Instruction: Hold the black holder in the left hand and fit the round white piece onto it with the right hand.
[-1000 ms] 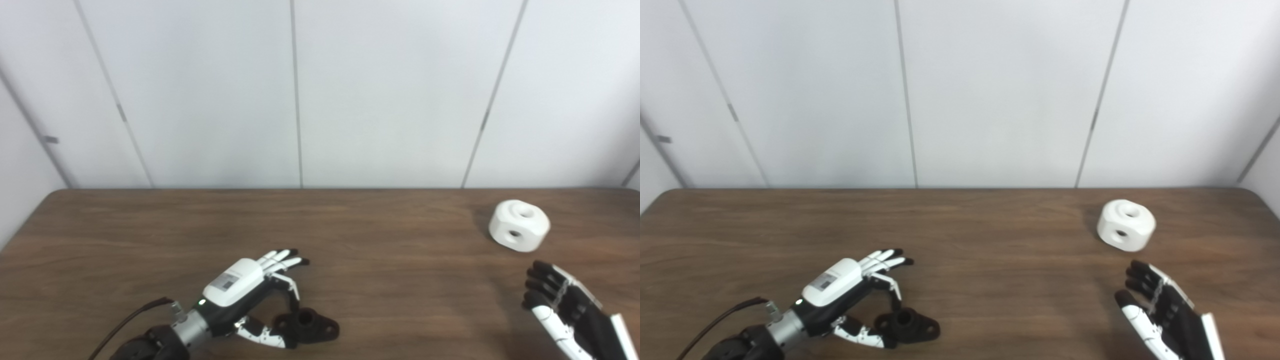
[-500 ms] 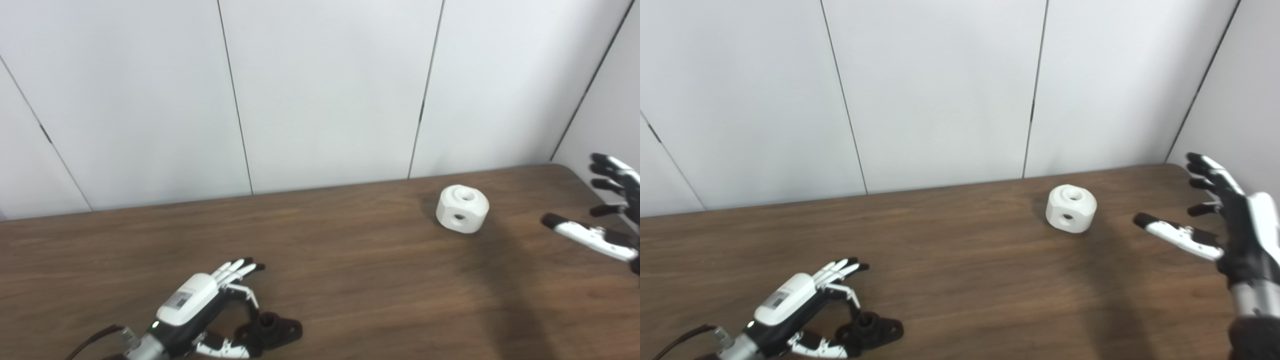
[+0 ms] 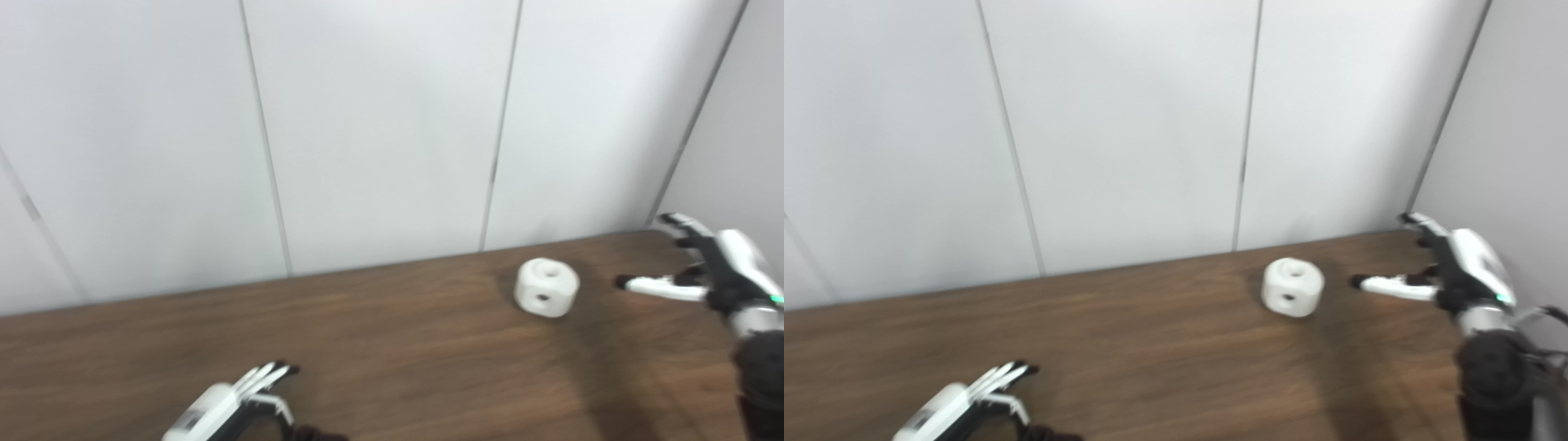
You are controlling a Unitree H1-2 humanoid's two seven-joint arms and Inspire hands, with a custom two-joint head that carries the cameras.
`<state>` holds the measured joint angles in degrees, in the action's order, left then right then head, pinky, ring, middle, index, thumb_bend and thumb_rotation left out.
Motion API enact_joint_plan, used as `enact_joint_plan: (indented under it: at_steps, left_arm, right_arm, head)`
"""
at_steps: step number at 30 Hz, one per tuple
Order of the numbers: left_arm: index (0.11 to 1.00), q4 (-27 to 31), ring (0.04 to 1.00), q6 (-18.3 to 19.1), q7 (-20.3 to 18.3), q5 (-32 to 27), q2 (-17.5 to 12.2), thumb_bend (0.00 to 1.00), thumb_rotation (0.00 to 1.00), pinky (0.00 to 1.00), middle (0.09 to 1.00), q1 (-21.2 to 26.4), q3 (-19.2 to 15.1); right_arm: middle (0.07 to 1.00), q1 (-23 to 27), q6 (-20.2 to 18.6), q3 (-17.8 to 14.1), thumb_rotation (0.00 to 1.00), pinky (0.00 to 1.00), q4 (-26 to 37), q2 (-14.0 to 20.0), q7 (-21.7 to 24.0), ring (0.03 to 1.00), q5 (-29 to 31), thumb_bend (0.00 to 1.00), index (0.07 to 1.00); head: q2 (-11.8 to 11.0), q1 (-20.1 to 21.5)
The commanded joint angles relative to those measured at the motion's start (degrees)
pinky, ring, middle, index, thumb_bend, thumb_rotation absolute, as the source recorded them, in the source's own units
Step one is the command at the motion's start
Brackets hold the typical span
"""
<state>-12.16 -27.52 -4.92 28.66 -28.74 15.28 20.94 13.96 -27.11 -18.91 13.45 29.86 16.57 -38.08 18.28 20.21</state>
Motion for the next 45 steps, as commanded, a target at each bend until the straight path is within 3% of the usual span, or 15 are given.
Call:
enact_joint_plan:
  at_steps: [1, 5, 12, 21, 29, 34, 38, 45]
  left_arm:
    - [0.481, -1.56, 1.000, 0.60, 1.17, 0.07, -2.92, 0.51, 0.04, 1.00, 0.961, 1.55, 0.43]
    - [0.480, -4.16, 1.000, 0.60, 3.51, -0.54, -3.83, 0.51, 0.04, 1.00, 0.951, 2.89, 2.77]
    - [0.480, -7.42, 1.000, 0.60, 6.23, -1.30, -4.57, 0.51, 0.04, 1.00, 0.961, 4.87, 5.85]
    - [0.481, -9.40, 1.000, 0.60, 9.18, -3.31, -6.39, 0.51, 0.04, 1.00, 0.970, 6.63, 9.25]
    - [0.480, -7.62, 1.000, 0.60, 10.94, -3.13, -8.30, 0.51, 0.04, 1.00, 0.976, 6.31, 10.76]
    - [0.481, -5.89, 1.000, 0.60, 9.86, -3.82, -8.91, 0.51, 0.04, 1.00, 0.983, 5.48, 10.20]
    - [0.481, -5.11, 1.000, 0.60, 9.18, -4.19, -8.96, 0.51, 0.04, 1.00, 0.992, 4.80, 9.52]
    - [0.480, -3.79, 1.000, 0.60, 8.73, -4.08, -9.11, 0.51, 0.04, 1.00, 0.987, 4.00, 8.95]
  right_arm:
    - [0.925, 2.81, 0.22, 0.05, 0.51, 0.60, 0.58, 2.42, -1.11, 0.875, -0.75, 1.00, 0.914]
    - [0.936, 5.06, 0.22, 1.11, 0.48, 0.65, -0.65, 1.73, -1.75, 0.898, -1.24, 1.00, 0.935]
    - [0.962, 7.80, 0.80, 4.06, 0.49, 0.71, -5.04, 3.44, -4.53, 0.931, 0.07, 1.00, 0.959]
    - [0.977, 10.28, 0.45, 8.03, 0.50, 0.72, -8.98, 5.43, -3.12, 0.941, 0.95, 1.00, 0.959]
    - [0.997, 12.18, 0.22, 13.75, 0.50, 0.77, -12.71, 6.85, 1.57, 0.968, 0.37, 1.00, 0.954]
    - [0.985, 13.86, 0.52, 18.40, 0.52, 0.75, -15.89, 7.25, 1.71, 0.955, -0.47, 1.00, 0.938]
    - [0.995, 15.52, 0.46, 20.99, 0.52, 0.81, -18.44, 6.79, 2.67, 0.973, -1.16, 1.00, 0.937]
    - [1.000, 16.36, 1.85, 23.78, 0.51, 0.88, -20.59, 6.14, 1.98, 0.999, 0.58, 1.00, 0.941]
  head:
    - [-1.41, 1.84]
    - [-3.16, 5.12]
    - [-5.22, 10.30]
    - [-4.49, 16.62]
    - [-2.97, 17.80]
    - [-2.16, 17.53]
    - [-1.56, 17.15]
    - [-1.02, 16.56]
